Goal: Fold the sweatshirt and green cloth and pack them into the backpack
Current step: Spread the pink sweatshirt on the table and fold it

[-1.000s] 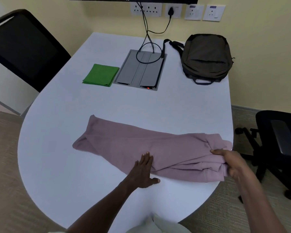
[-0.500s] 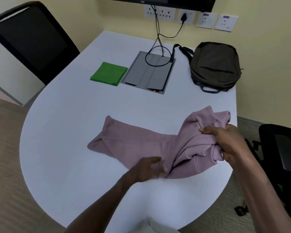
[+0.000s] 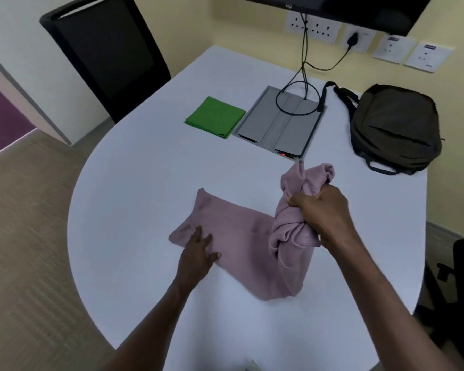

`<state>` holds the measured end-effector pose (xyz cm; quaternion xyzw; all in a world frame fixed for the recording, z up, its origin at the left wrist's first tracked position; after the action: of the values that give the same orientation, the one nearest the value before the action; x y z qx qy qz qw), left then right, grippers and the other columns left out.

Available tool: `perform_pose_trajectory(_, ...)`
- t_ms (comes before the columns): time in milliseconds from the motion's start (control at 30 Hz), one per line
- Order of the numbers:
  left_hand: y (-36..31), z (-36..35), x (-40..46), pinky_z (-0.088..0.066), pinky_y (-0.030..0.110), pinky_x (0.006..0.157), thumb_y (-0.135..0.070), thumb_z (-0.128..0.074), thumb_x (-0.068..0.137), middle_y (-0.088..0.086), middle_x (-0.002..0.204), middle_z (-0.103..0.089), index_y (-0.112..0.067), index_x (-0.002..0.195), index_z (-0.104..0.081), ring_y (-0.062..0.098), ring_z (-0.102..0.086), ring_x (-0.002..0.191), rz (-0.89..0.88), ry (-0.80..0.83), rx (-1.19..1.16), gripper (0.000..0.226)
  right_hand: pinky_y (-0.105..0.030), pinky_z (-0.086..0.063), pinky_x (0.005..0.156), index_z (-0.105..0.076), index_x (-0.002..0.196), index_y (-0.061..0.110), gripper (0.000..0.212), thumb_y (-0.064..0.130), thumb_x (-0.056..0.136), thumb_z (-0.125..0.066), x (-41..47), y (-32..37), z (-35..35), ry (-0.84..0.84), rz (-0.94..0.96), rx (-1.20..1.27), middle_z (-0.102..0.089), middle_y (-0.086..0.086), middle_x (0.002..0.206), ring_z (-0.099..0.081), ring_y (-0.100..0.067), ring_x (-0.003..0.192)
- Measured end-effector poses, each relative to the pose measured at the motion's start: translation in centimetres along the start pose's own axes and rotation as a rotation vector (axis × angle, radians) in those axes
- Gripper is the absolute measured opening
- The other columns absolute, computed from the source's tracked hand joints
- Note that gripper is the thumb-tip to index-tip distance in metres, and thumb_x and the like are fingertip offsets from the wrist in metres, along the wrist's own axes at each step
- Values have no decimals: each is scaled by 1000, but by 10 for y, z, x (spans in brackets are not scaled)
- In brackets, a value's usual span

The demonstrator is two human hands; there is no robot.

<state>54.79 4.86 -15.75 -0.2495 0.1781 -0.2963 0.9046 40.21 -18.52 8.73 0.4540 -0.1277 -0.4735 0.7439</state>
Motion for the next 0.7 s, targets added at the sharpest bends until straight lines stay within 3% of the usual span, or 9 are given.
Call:
perform_pose_trajectory(167, 16, 14, 2, -44, 33, 102, -36, -71, 89, 0, 158, -33, -16, 136, -59, 14, -43, 138, -20, -24, -156, 53, -31, -41, 66, -47, 68, 13, 27, 27, 87, -61, 13, 29, -86, 94, 46, -210, -59, -5, 74, -63, -31, 82)
perform_pose_trajectory(233, 22, 22, 6, -45, 29, 105, -22, -65, 94, -2, 150, -40, -11, 133, -62, 13, -45, 135, -77, -33, -259, 41, -28, -41, 72, -49, 77, 10, 22, 26, 90, -57, 18, 33, -126, 129, 64, -301, -62, -8, 89, -63, -31, 95)
perform_pose_trajectory(333, 35, 28, 11, -37, 14, 108, -19, -48, 97, -2, 144, -49, -6, 139, -55, 18, -48, 135, -88, 39, -384, 44, -24, -34, 78, -58, 103, 9, 18, 22, 93, -52, 25, 34, -177, 155, 88, -382, -59, -11, 118, -57, -28, 109)
perform_pose_trajectory(433, 40, 26, 17, -47, 26, 98, -11, -42, 99, -8, 127, -65, -11, 131, -60, 3, -60, 116, -89, 146, -449, 37, -21, -33, 73, -59, 110, 8, 21, 22, 97, -48, 28, 31, -215, 165, 95, -367, -53, 0, 98, -54, -18, 91)
perform_pose_trajectory(500, 42, 31, 20, -52, 33, 88, -6, -42, 100, -10, 116, -68, -16, 118, -66, -3, -63, 103, -39, 136, -598, 33, -20, -35, 59, -61, 103, 10, 24, 28, 100, -45, 31, 27, -241, 227, 98, -335, -52, 6, 81, -56, -12, 73)
perform_pose_trajectory(567, 57, 48, 21, -57, 46, 88, -9, -41, 102, -1, 112, -71, -21, 113, -69, 15, -68, 102, 175, -62, -846, 33, -19, -33, 46, -62, 88, 13, 28, 35, 98, -47, 35, 12, -264, 355, 24, -270, -56, 5, 72, -52, -8, 59)
perform_pose_trajectory(633, 80, 76, 4, -58, 48, 85, -14, -40, 105, 3, 100, -73, -21, 105, -67, 24, -70, 94, 418, -446, -911, 28, -12, -32, 43, -51, 77, 24, 21, 34, 95, -51, 37, 0, -271, 435, 5, -181, -54, 6, 75, -48, -5, 59)
perform_pose_trajectory(667, 81, 94, -6, -58, 46, 86, -18, -42, 105, 2, 100, -73, -18, 106, -66, 21, -70, 94, 424, -616, -827, 24, -8, -35, 48, -49, 77, 25, 19, 30, 95, -52, 36, -2, -266, 445, 62, -170, -53, 7, 78, -49, -5, 64)
perform_pose_trajectory(700, 75, 108, -11, -57, 43, 87, -22, -45, 105, 1, 105, -72, -14, 111, -65, 17, -68, 98, 384, -689, -726, 22, -6, -38, 59, -56, 83, 23, 13, 25, 96, -53, 34, -5, -257, 425, 137, -177, -58, 7, 85, -53, -6, 73)
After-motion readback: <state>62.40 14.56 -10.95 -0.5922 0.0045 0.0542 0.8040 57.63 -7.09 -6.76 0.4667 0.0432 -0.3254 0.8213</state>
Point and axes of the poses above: each hand's wrist, its own x-axis towards the middle knuckle, its own z-axis out of the back of the hand, y = z × x, the point moved 8 cm from there along x, towards the middle knuckle
